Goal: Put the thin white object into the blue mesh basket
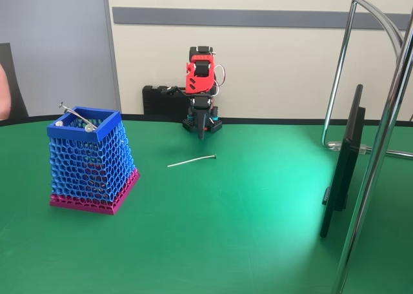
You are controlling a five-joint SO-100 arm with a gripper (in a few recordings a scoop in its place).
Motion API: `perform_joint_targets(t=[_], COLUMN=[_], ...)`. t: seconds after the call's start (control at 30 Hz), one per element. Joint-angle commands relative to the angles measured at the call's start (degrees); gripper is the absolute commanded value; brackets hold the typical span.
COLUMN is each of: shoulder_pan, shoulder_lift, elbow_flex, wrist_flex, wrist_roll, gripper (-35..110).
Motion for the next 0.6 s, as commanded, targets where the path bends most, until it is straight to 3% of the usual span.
perform_joint_targets(t=[0.0, 0.27, 0.57], shoulder_pan=[-1.67, -3.78, -3.60], shoulder_lift=[-3.52, -13.97, -22.59], elbow_flex=[-3.43, -8.09, -11.60], wrist_flex=[1.23, 4.75, 4.83], wrist_roll=[-0.70, 0.35, 0.44], gripper=[1, 13, 16])
